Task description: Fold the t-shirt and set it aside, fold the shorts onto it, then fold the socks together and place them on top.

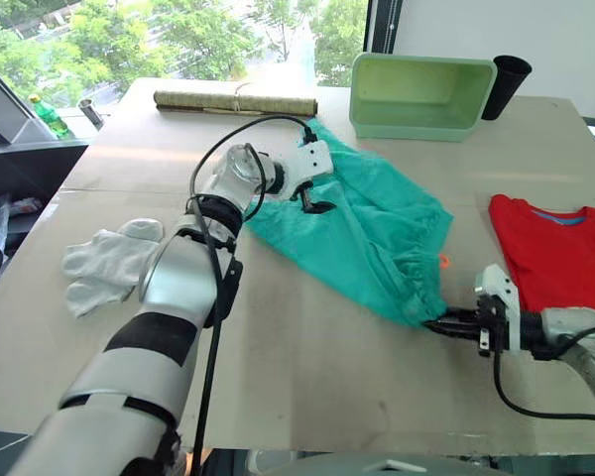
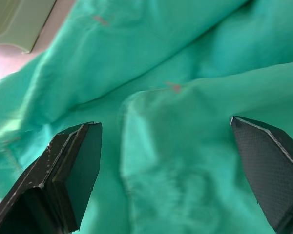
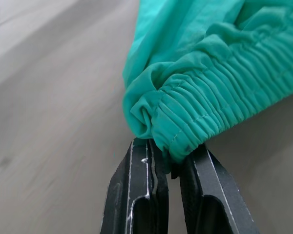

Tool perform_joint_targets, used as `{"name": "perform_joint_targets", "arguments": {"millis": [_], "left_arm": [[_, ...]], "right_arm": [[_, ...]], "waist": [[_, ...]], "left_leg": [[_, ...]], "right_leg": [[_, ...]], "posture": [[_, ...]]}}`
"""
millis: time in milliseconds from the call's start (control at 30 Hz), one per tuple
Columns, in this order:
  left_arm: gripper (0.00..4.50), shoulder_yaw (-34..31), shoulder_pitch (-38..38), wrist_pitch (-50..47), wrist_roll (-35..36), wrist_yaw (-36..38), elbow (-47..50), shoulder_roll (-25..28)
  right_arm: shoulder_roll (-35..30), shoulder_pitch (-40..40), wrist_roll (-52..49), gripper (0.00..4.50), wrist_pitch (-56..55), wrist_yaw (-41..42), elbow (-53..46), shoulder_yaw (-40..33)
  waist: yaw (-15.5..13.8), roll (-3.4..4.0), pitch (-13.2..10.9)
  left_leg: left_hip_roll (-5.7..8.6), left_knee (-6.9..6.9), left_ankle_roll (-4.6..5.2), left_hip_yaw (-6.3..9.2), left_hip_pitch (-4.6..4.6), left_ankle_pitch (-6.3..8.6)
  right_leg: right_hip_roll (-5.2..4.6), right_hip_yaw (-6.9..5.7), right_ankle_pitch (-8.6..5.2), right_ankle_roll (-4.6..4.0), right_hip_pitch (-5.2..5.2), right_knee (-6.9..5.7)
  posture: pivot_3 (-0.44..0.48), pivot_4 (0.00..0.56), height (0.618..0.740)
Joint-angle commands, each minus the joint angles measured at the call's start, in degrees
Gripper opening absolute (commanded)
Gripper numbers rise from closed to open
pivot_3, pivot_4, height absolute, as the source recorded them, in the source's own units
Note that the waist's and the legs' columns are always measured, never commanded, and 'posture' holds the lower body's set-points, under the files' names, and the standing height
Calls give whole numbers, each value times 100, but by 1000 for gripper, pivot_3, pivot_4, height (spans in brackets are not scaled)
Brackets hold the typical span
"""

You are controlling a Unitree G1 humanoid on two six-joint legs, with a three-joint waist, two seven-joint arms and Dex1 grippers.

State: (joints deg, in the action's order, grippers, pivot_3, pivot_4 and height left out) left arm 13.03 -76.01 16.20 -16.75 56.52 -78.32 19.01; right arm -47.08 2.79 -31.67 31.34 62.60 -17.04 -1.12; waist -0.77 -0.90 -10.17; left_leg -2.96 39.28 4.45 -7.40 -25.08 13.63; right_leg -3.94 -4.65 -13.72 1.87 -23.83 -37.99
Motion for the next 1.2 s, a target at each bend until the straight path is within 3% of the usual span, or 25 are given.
{"name": "perform_joint_targets", "arguments": {"millis": [33,200,400,567,667,800,900,1200], "left_arm": [[4480,-91,-192,108,27,337,82,-27],[4480,-19,-233,139,-35,774,92,-184],[4480,25,-347,121,-180,376,65,-456],[4480,325,-262,91,-552,464,9,-526],[3630,322,-243,3,-579,622,-5,-517],[1794,302,-237,-14,-603,811,-11,-451],[157,244,-251,6,-586,804,0,-401],[32,-276,-432,45,-153,1058,81,-101]], "right_arm": [[-219,117,-132,103,152,186,-79,-203],[-257,78,-90,103,130,162,-37,-192],[-217,238,-111,103,154,68,-232,-196],[-190,451,-130,103,162,-83,-403,-285],[-179,574,-178,0,172,-167,-522,-370],[-199,639,-212,0,183,-213,-573,-406],[-214,609,-219,0,187,-214,-544,-407],[-261,285,-340,0,254,-127,-302,-591]], "waist": [[0,0,0],[-8,0,0],[-10,-2,-1],[-3,-1,0],[-3,-2,0],[-4,-2,0],[-4,-2,0],[4,-2,0]], "left_leg": [[0,0,14,0,0,9],[0,4,16,1,-1,9],[2,8,16,3,-3,9],[1,7,17,4,-2,10],[0,8,16,4,-3,10],[0,8,18,4,-3,11],[1,8,18,5,-3,11],[0,8,19,5,-3,11]], "right_leg": [[0,0,0,0,0,-1],[-1,-2,0,0,0,-1],[-2,-3,0,1,1,-1],[-1,-3,0,1,1,-2],[0,-4,0,1,1,-2],[-1,-4,0,1,1,-1],[-2,-4,0,1,1,-1],[-2,-4,0,0,0,-4]], "posture": [[0,150,740],[0,150,740],[0,150,740],[0,150,740],[0,150,740],[0,150,740],[0,150,740],[0,150,740]]}}
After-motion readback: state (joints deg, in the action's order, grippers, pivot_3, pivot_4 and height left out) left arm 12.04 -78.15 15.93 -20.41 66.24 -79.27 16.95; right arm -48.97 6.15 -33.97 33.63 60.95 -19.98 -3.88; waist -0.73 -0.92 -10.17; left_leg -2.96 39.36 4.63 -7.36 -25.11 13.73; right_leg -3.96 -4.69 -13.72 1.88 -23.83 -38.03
